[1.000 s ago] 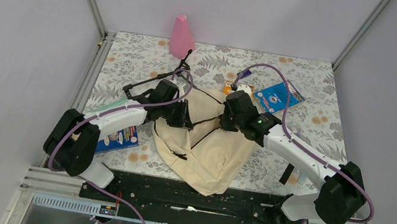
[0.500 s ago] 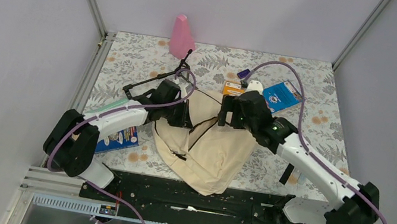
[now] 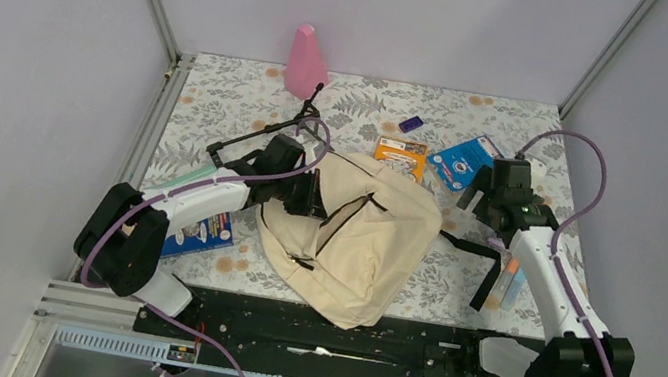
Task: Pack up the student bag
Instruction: Adjust the student bag at the center of the board, then pick up the stationery from the center of the board.
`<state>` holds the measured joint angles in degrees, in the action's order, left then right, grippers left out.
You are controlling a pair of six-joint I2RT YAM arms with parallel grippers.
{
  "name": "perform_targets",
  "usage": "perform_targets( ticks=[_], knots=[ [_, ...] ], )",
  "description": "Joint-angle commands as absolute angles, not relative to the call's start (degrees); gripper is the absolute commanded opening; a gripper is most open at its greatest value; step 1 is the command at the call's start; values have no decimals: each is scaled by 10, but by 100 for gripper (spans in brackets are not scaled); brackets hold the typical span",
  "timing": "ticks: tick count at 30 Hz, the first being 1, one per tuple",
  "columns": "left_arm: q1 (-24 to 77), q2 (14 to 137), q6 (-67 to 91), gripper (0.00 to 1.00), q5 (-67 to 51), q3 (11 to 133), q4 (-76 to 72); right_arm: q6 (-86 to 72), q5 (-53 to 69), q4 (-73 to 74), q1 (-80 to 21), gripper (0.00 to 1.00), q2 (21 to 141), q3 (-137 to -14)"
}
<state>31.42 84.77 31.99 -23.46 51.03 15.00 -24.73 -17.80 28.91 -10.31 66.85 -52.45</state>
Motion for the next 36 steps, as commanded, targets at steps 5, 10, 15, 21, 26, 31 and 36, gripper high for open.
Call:
perform_targets(
  ticks=[5,10,15,21,26,31,36],
  knots=[
    [316,832,331,0,-279,531,137,-111,-193,267,-4,100,794,-562],
    [316,829,333,0,-288,531,136,-46,-127,243,31,100,863,-602],
    [316,825,334,0,-293,530,136,5,-88,218,35,100,902,-618],
    [316,824,335,1,-298,530,136,24,-53,221,35,100,942,-635],
    [316,825,336,1,-301,531,137,28,-58,230,35,100,958,-642],
    [316,824,336,1,-301,530,138,24,-32,269,35,99,983,-665],
    [316,825,336,1,-301,532,138,13,-25,283,35,97,966,-655]
  ],
)
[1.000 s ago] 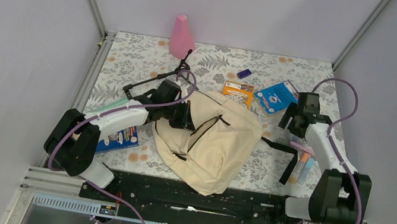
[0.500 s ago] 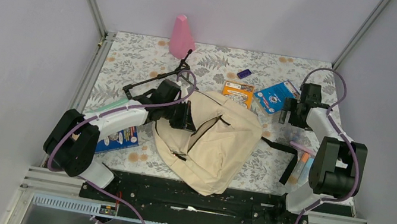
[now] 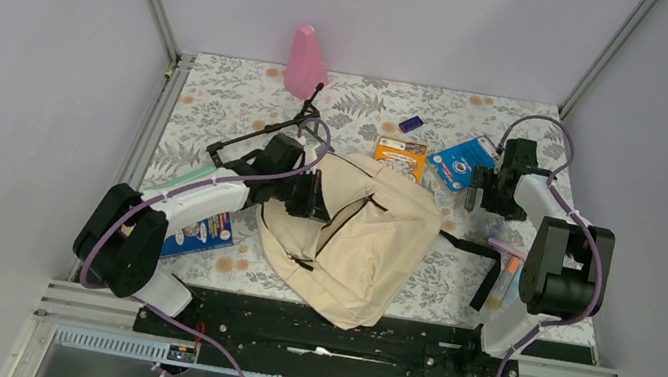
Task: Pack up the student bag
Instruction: Pick up the stationery from the center of the board.
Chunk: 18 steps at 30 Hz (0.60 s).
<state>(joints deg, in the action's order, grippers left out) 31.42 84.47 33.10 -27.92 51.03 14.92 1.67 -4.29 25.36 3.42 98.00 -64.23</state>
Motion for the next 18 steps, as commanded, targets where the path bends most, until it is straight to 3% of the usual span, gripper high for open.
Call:
perform_targets(
  ticks=[1,12,18],
  knots=[
    [316,826,336,1,-302,532,139,11,-27,289,35,97,965,-655],
    [316,834,340,1,-312,533,137,4,-32,327,30,92,969,-647],
    [316,834,342,1,-318,533,135,-13,-47,335,29,78,982,-655]
  ],
)
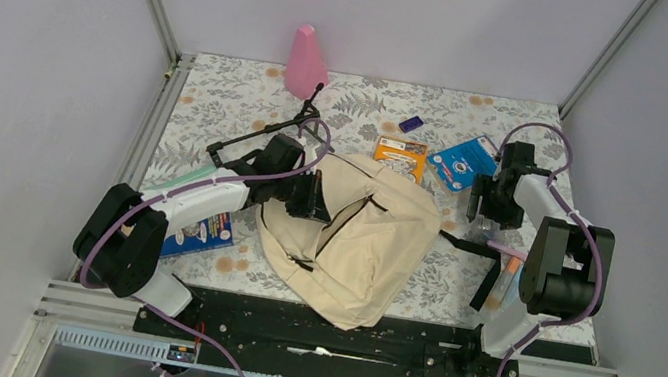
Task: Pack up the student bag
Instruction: Pick up the stationery from the center of the board.
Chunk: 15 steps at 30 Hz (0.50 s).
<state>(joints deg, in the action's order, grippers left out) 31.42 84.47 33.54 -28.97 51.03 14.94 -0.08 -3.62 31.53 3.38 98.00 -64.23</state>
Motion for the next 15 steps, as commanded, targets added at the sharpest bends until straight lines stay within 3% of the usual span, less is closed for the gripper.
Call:
perform_targets(
  ticks=[1,7,15],
  knots=[
    [316,833,343,1,-318,533,135,-15,-51,335,29,76,982,-656],
    [316,832,342,1,-317,533,135,-28,-48,340,27,59,952,-653],
    [315,835,343,1,-320,533,133,-65,-11,355,9,56,825,-626]
  ],
)
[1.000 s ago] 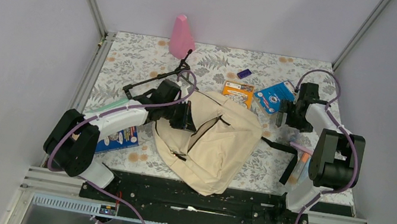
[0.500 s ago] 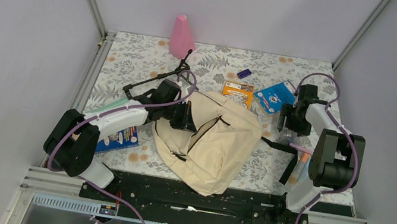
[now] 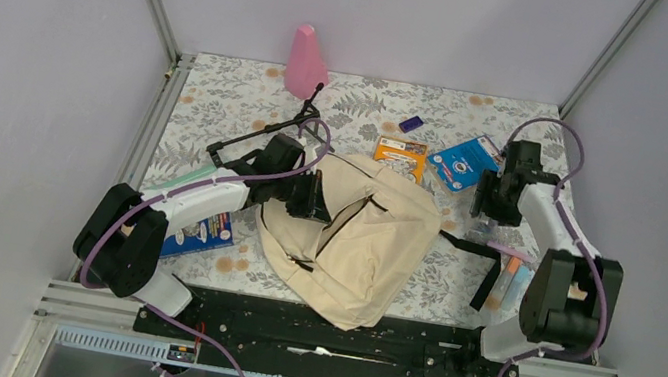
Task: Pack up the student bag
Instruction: Pick up the stationery from the center of the board, then place the stationery in the student bag.
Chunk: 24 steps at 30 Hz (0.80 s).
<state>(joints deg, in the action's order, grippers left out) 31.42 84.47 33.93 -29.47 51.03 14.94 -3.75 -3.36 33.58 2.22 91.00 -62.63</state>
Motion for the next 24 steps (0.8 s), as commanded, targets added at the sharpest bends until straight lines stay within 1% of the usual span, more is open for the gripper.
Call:
perform_targets(
  ticks=[1,2,4,7,11,18,24],
  knots=[
    [315,834,343,1,-321,534,134,-70,-4,362,5,56,807,-628],
    [315,834,344,1,-322,534,134,-76,13,368,3,56,791,-630],
    [315,834,344,1,-322,534,132,-92,27,382,-41,55,764,-637],
    [315,835,347,1,-325,533,129,-119,15,394,-125,56,735,-653],
    [314,838,349,1,-327,532,129,-168,39,366,-223,55,717,-673],
    [306,833,347,1,-318,531,130,-221,70,266,-370,53,728,-694],
    [303,834,348,0,-310,527,127,-214,62,195,-427,53,775,-709]
  ],
)
